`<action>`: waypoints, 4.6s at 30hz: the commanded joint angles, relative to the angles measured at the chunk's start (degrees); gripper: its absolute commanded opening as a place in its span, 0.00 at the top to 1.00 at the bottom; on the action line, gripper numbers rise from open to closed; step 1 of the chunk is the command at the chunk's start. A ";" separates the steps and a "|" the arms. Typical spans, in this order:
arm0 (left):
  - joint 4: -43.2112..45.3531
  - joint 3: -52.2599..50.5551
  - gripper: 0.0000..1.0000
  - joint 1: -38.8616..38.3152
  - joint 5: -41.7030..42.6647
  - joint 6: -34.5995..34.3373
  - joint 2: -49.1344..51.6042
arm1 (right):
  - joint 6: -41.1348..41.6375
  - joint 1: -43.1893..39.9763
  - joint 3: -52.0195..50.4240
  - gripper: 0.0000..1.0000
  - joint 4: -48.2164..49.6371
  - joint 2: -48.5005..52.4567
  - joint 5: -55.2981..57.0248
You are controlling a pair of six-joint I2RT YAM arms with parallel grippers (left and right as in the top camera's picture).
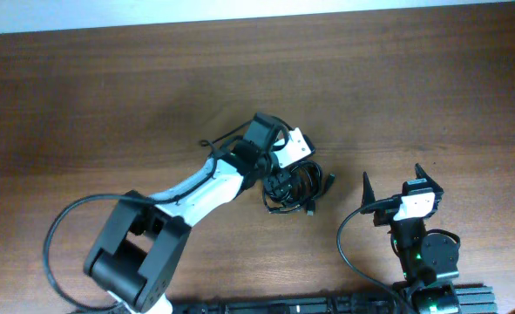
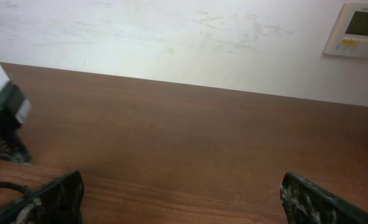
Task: Untangle cables
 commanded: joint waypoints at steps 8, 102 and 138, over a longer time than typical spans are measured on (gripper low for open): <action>8.44 0.37 0.13 0.15 -1.86 2.32 10.88 | 0.66 -0.31 -0.31 0.01 -0.33 -0.37 -0.79; 14.91 2.47 1.00 -5.64 22.25 -25.88 -28.52 | 15.89 -0.31 38.27 0.96 -26.40 18.29 -32.96; 20.83 2.47 1.00 0.24 10.05 -39.34 -28.55 | 16.09 -0.31 38.18 0.14 -30.93 18.29 -29.62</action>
